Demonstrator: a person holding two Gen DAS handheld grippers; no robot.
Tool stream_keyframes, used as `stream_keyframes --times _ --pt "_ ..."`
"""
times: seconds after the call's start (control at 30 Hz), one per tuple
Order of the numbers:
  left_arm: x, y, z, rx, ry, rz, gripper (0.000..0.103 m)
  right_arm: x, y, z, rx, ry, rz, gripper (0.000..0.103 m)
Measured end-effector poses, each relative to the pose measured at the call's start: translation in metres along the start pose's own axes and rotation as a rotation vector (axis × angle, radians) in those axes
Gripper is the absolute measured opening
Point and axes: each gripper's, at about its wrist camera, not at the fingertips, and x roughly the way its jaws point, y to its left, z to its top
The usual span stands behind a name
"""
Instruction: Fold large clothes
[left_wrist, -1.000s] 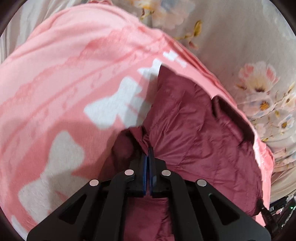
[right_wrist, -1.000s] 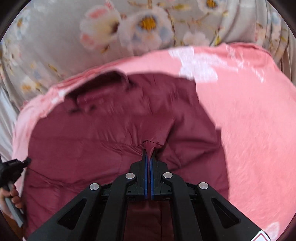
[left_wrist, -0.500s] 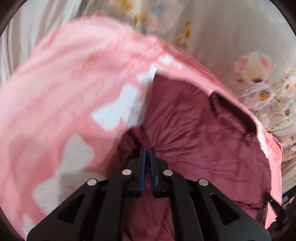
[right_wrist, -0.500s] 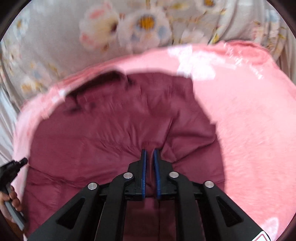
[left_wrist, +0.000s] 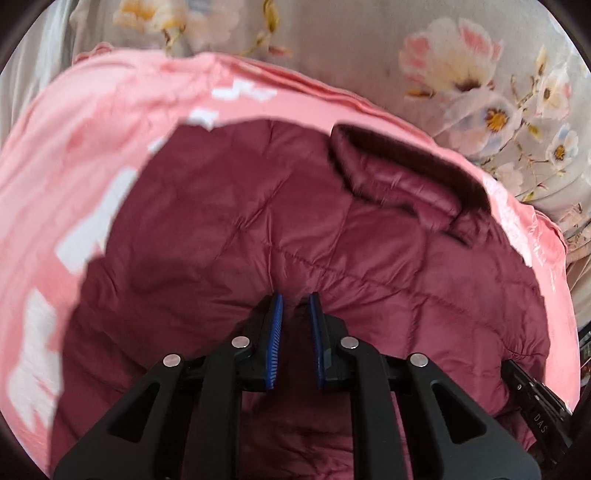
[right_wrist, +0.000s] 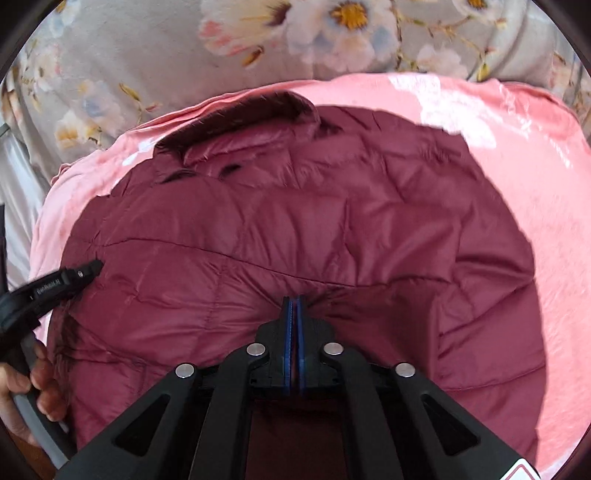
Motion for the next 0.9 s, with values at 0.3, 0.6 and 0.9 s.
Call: stream_keyframes --times 0.3,0.6,0.9 --pt "0.005 -0.004 -0.009 0.053 -0.009 0.021 0.013 -0.004 -0.003 0.009 -0.008 0.044 0.039 0.005" --pt "0.002 -0.010 0.077 -0.189 0.029 -0.307 0.072 0.002 -0.015 0.122 0.160 -0.070 0.157 0.058" --pt "0.088 -0.017 0.105 -0.281 0.174 -0.291 0.066 0.077 -0.022 0.139 0.207 0.034 0.127 0.059"
